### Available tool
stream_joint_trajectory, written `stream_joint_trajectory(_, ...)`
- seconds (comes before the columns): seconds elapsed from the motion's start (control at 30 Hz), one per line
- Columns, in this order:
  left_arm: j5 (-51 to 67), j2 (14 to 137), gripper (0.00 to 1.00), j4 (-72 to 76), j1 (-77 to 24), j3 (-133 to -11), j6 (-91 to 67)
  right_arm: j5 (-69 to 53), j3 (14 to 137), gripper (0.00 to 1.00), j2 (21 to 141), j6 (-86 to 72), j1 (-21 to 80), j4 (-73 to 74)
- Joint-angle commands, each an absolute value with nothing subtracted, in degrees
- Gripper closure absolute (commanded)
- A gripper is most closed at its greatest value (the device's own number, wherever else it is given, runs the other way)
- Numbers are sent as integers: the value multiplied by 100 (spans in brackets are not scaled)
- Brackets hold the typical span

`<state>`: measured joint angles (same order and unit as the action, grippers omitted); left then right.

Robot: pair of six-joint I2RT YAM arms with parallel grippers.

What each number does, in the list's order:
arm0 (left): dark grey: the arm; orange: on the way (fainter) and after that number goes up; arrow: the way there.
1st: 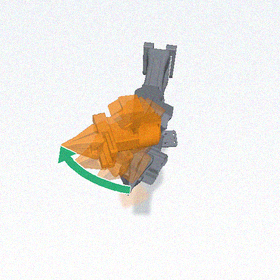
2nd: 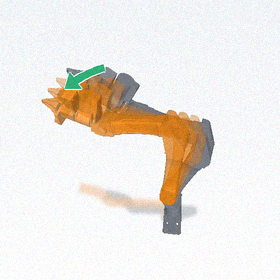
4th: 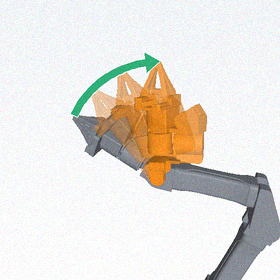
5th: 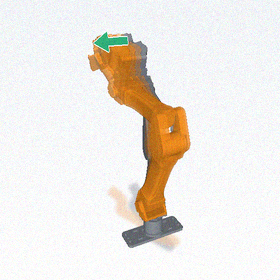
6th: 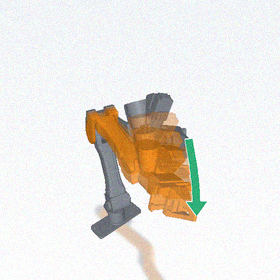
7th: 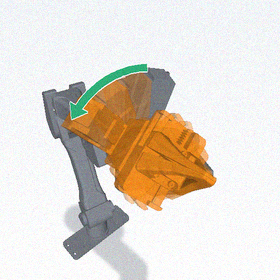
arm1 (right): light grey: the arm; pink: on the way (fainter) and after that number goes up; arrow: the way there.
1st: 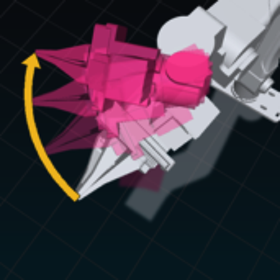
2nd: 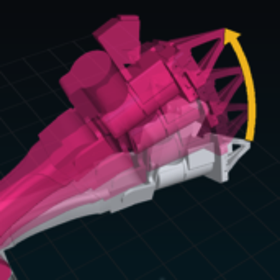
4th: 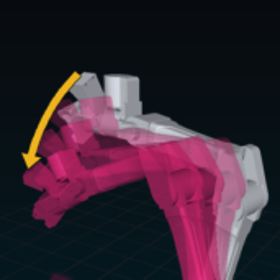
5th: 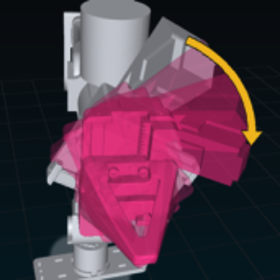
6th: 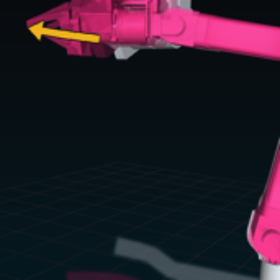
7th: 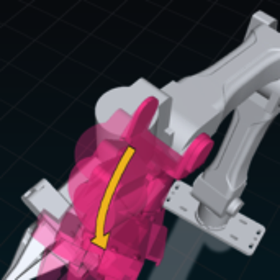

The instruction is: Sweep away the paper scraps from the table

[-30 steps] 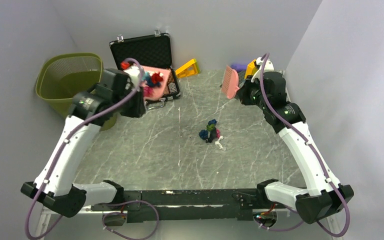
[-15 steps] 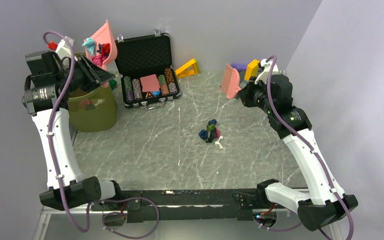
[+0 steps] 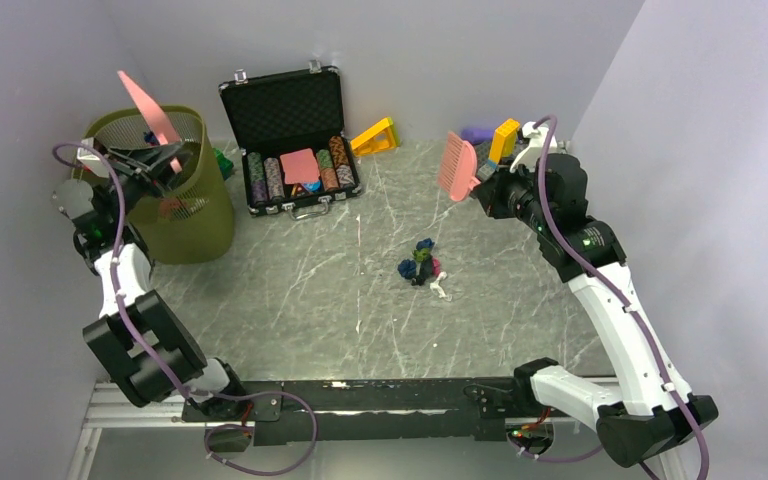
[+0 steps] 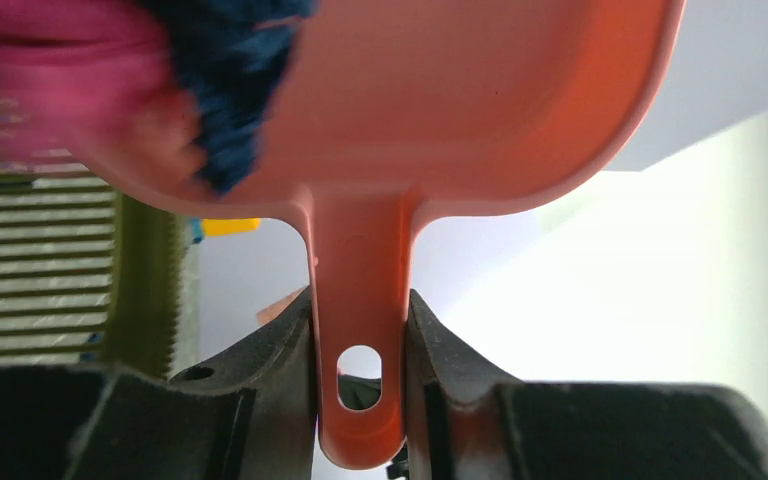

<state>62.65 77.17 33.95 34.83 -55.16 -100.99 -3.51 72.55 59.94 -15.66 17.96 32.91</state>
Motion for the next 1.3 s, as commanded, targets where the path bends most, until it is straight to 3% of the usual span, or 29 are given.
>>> stream_joint_trajectory(0.0,6198,7810,100,6947,3554,-5475,-12737,-461,7247,100,5918,-1702,1775,2962)
stream_joint_trajectory(0.37,5976,7807,100,7276,3560,-5261,-13028,-537,7112,100,6006,-1866,1775,2854)
stream_joint_trajectory(0.47,6100,7634,100,6856,3511,-5387,-12457,-312,7091,100,5986,-1929,1776,2901)
stream_joint_trajectory(0.53,6284,7338,100,5785,3274,-5579,-11472,-103,7086,100,5987,-1998,1775,2970)
stream_joint_trajectory(0.63,6294,6873,100,2915,2615,-6233,-9074,-17,7064,100,6023,-2066,1778,3074)
stream_joint_trajectory(0.73,5529,6667,100,-315,1781,-7245,-6337,300,7136,100,6153,-2320,1776,3438)
stream_joint_trajectory(0.8,4908,6705,100,-1708,1110,-7802,-5015,702,7170,100,6234,-2612,1773,3825)
stream_joint_trajectory(0.9,4076,6913,100,-3030,10,-8213,-3678,1056,7151,100,6395,-2518,1775,4407)
stream_joint_trajectory(1.07,1578,7979,100,-5691,-2035,-9162,-1654,1596,6950,100,6725,-2174,1859,4977)
stream_joint_trajectory(1.27,-535,9038,100,-6628,-3638,-9318,-1110,1568,6945,100,7085,-2109,2051,5207)
